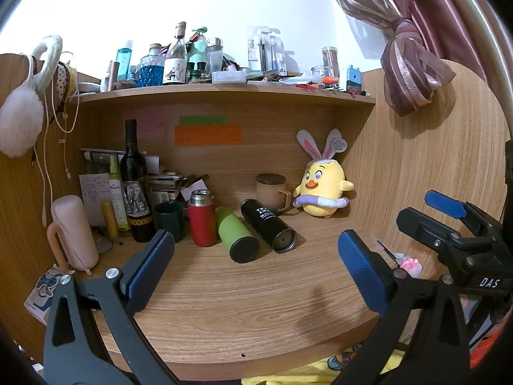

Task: Flip cup upside down

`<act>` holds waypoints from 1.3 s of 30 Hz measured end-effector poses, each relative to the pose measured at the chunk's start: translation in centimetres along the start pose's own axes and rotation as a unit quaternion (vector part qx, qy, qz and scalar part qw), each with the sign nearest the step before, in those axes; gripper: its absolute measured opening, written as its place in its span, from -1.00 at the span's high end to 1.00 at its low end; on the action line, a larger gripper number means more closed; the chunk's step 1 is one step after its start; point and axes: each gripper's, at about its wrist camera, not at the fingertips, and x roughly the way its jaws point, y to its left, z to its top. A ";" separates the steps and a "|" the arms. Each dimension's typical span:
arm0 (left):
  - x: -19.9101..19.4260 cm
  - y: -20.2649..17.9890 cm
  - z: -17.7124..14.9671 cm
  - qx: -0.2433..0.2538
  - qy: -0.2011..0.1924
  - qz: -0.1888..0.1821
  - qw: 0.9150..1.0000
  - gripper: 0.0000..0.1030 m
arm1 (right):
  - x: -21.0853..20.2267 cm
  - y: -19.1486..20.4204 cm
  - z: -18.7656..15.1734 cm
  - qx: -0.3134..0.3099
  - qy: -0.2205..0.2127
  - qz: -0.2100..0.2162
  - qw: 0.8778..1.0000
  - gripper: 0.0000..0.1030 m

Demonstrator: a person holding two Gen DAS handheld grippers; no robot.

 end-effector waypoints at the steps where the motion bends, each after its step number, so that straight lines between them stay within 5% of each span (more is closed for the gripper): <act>1: 0.0 -0.1 0.1 0.000 0.000 0.001 1.000 -1.00 | 0.0 0.0 0.0 0.000 0.000 0.000 1.000 -1.00; 39: 0.2 0.1 -0.3 -0.004 0.006 0.000 1.000 -1.00 | 0.1 -0.1 0.0 0.000 0.002 -0.002 1.000 -1.00</act>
